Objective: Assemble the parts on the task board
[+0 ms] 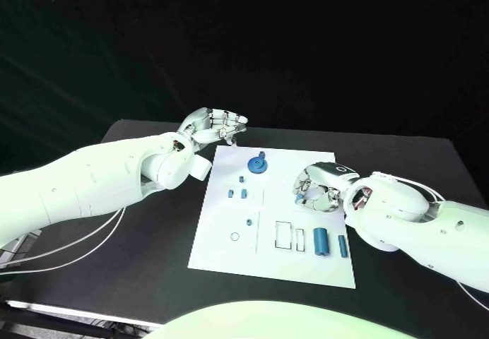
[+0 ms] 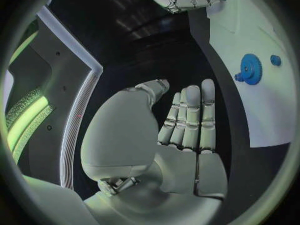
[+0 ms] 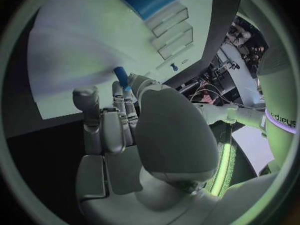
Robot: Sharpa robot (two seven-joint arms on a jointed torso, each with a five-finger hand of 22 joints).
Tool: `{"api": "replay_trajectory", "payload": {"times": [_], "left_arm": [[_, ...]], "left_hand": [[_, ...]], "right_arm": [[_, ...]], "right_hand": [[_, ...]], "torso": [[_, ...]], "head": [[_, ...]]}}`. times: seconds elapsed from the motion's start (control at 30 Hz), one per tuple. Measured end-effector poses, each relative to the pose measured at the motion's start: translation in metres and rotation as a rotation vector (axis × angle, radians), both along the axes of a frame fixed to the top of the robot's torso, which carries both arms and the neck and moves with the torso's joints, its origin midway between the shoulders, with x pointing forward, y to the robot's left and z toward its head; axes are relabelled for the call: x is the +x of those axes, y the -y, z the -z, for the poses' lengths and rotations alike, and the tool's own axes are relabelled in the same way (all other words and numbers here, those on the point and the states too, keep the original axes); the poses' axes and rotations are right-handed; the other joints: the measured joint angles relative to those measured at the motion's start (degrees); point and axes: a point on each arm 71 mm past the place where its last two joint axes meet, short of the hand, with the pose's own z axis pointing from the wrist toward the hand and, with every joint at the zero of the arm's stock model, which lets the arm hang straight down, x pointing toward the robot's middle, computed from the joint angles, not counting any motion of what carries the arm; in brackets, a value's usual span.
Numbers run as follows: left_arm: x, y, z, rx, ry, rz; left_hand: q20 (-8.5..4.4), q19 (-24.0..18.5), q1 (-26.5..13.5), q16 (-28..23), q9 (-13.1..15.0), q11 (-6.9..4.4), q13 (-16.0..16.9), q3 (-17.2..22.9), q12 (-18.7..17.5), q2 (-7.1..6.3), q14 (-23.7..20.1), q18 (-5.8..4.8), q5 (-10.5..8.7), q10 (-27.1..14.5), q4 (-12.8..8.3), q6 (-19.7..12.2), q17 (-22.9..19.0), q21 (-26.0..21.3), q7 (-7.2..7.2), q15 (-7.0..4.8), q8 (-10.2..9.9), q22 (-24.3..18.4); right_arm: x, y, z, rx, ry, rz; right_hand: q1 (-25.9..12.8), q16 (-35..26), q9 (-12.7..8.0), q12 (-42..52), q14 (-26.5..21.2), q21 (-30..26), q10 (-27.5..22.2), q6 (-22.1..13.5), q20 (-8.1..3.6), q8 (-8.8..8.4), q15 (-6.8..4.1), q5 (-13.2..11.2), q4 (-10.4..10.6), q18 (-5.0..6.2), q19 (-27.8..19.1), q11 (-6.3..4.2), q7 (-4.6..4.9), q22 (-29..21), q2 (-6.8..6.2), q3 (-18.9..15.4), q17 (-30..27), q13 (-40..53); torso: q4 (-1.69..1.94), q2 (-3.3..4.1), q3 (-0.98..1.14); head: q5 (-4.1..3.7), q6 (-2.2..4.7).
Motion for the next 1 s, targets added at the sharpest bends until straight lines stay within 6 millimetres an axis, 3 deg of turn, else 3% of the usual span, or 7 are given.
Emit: {"api": "replay_trajectory", "payload": {"times": [0.27,0.33,0.4,0.53,0.67,1.0], "left_arm": [[0.000,0.000,0.000,0.000,-0.001,0.000],[0.000,0.000,0.000,0.000,-0.001,0.000],[0.000,0.000,0.000,0.000,-0.001,0.000],[0.000,0.000,0.000,0.000,-0.001,0.000],[0.000,0.000,0.000,0.000,-0.002,0.000],[0.001,0.000,0.000,0.001,-0.002,-0.001]], "left_hand": [[0.21,-0.2,0.0,0.0,0.0,0.00,0.0,-0.1,0.0,0.00,0.0,0.00,0.00,-0.4,0.1,-0.1,-0.1,0.0,0.13,0.00,0.0,0.0],[0.21,-0.2,0.0,0.0,0.0,0.00,0.0,-0.1,0.0,0.00,0.0,0.00,0.00,-0.4,0.1,-0.1,-0.1,0.0,0.12,0.00,0.0,0.0],[0.21,-0.2,0.0,0.0,0.0,0.00,0.0,-0.1,0.0,0.00,0.0,0.00,0.00,-0.4,0.1,-0.1,-0.1,0.0,0.12,0.00,0.0,0.0],[0.21,-0.2,0.0,0.0,0.0,0.00,0.0,-0.1,0.0,0.00,0.0,0.00,0.00,-0.4,0.1,-0.1,-0.1,0.0,0.12,0.00,0.0,0.0],[0.21,-0.2,0.0,0.0,0.0,-0.01,0.0,-0.1,0.0,0.00,0.0,0.00,0.00,-0.4,0.1,-0.1,0.0,0.0,0.12,0.00,0.0,0.0],[0.21,-0.2,0.0,0.2,0.0,-0.01,0.0,-0.1,0.2,0.00,0.0,0.00,0.00,-0.4,0.1,-0.1,0.0,0.0,0.12,0.00,0.2,0.0]], "right_arm": [[0.001,-0.002,0.002,-0.009,0.017,-0.001],[0.001,-0.002,0.002,-0.009,0.023,-0.002],[0.000,-0.002,0.002,-0.009,0.028,-0.001],[-0.001,-0.003,0.003,-0.004,0.039,-0.001],[-0.003,-0.003,0.004,0.003,0.051,0.000],[-0.009,-0.002,-0.003,0.035,0.091,-0.001]], "right_hand": [[-0.1,0.3,0.4,-0.4,0.0,0.4,0.8,1.0,0.00,0.70,-0.42,-0.1,-0.5,0.00,0.0,0.17,-0.30,0.4,-0.11,1.3,0.2,0.0],[-0.2,0.3,0.7,-0.4,0.0,1.0,1.4,2.1,-0.40,1.44,-0.86,-0.1,-1.0,-0.06,0.4,0.41,-0.56,0.9,-0.22,2.2,0.4,0.2],[-0.2,0.3,1.2,0.2,0.1,2.0,1.9,3.1,-0.84,2.39,-1.52,-0.3,-1.6,-0.94,0.8,0.91,-1.07,1.8,-0.20,3.1,0.4,0.7],[-0.5,0.3,1.9,0.7,0.1,3.5,2.4,4.0,-1.28,4.17,-2.17,-0.4,-2.9,-0.95,1.7,1.41,-1.76,3.1,0.10,4.4,0.6,1.3],[-0.9,0.3,1.9,0.7,0.1,4.1,2.8,4.0,-1.55,5.56,-2.17,-0.1,-4.1,-0.95,2.0,1.82,-1.83,4.0,0.40,5.6,1.1,1.3],[-1.9,0.5,2.4,0.7,-0.1,4.5,3.1,4.0,-1.74,6.20,-2.36,-0.1,-5.5,-0.95,2.1,2.11,-1.84,4.7,0.22,7.4,1.5,1.3]], "torso": [[0.00,-0.01,-0.04],[0.01,-0.01,-0.04],[0.02,-0.01,-0.04],[0.02,-0.01,-0.04],[0.01,-0.03,-0.04],[0.07,-0.07,-0.07]], "head": [[-0.03,-0.09],[-0.04,-0.12],[-0.04,-0.17],[-0.02,-0.24],[0.01,-0.20],[-0.07,-0.05]]}}
